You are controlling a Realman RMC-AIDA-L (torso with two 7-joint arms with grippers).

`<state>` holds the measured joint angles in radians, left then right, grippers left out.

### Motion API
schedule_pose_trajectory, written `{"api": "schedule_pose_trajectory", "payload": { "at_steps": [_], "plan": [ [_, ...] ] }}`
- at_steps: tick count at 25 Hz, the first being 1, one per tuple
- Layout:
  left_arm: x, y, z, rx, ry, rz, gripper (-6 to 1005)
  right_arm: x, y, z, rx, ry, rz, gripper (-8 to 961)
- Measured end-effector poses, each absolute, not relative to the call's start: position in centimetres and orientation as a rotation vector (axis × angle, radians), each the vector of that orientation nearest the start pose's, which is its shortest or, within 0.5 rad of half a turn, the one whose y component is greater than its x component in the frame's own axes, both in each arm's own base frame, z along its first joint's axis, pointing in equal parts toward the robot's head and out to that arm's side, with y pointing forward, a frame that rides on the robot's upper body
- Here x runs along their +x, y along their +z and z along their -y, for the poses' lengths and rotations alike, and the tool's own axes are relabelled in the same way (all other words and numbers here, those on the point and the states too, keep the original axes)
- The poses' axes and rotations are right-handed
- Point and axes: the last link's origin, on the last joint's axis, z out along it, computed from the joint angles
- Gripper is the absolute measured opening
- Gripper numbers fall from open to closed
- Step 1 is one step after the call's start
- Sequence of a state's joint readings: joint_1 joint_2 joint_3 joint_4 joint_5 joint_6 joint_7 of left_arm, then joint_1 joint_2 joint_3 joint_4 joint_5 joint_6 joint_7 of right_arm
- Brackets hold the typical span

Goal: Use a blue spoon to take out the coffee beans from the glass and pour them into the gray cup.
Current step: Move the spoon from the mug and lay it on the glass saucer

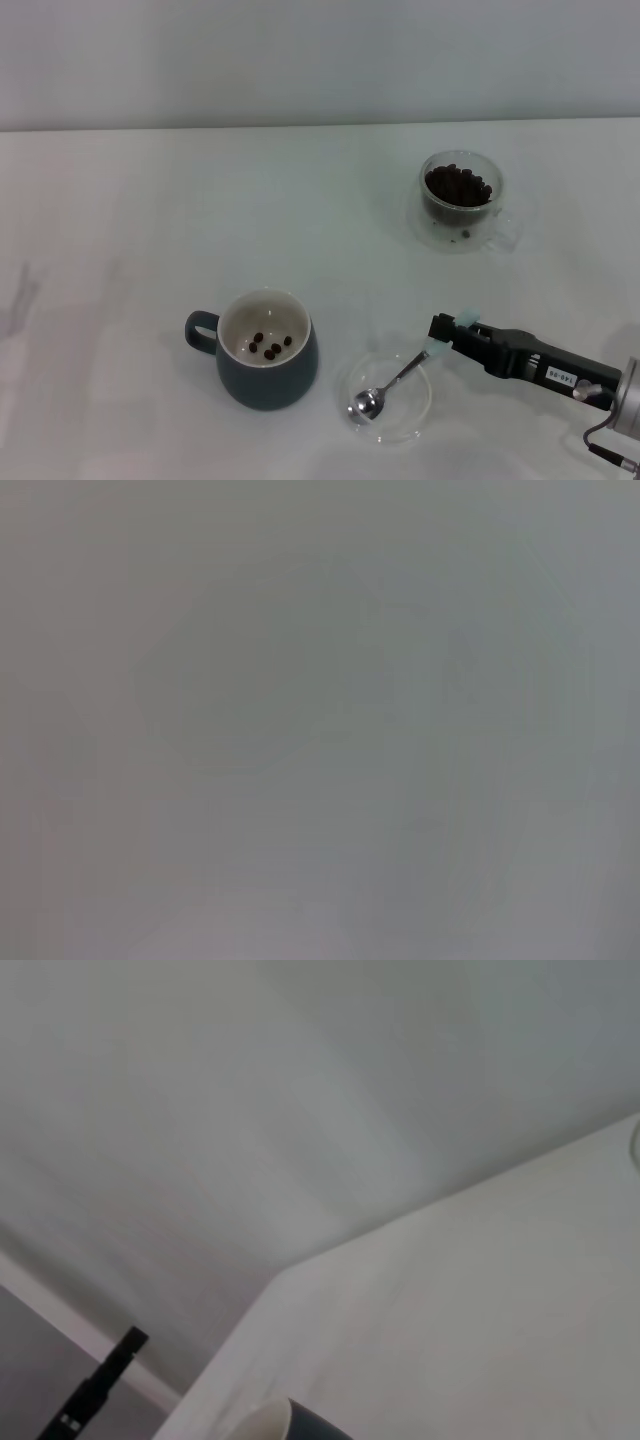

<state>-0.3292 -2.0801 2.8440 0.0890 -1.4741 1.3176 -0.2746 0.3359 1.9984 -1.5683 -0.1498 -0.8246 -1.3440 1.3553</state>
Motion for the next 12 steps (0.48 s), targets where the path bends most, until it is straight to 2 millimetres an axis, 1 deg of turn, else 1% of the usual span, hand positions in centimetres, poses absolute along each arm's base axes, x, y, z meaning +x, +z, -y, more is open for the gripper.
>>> {"api": "schedule_pose_trajectory", "payload": {
  "at_steps": [12],
  "plan": [
    [-37.15, 0.28, -27.55, -1.434, -0.732, 0.673, 891, 33.39, -5.68, -25.54, -2.233, 0.96, -1.408, 148]
  ]
}}
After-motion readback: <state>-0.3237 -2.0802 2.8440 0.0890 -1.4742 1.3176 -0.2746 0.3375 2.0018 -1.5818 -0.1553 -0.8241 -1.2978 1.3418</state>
